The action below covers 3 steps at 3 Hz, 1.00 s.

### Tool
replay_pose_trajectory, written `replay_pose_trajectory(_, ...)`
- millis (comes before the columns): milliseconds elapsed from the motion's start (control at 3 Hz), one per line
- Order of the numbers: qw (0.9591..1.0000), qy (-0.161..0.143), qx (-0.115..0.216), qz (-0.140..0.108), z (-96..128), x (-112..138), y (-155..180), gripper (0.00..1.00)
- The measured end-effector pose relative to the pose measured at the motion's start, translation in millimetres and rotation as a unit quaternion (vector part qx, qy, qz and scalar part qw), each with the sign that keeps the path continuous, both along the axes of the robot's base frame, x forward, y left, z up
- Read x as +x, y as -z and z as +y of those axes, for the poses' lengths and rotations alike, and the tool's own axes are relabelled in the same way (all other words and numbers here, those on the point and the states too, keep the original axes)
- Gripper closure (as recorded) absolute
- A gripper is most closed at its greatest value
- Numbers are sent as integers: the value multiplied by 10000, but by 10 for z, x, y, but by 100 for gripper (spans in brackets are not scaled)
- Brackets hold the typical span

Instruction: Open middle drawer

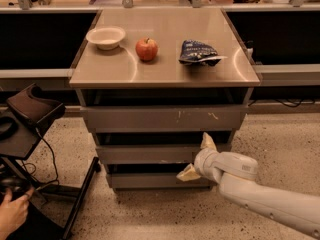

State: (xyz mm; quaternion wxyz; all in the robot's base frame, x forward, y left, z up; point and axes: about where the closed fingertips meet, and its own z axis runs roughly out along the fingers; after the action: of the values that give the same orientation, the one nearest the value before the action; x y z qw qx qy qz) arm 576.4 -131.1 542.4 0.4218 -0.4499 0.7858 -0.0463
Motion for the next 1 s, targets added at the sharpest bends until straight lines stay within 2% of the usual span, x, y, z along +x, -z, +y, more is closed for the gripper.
replay_pose_trajectory(333,9999,44,-64,107,-181,391,179,0)
replay_pose_trajectory(1000,9999,20,-117,107,-221,442,181,0)
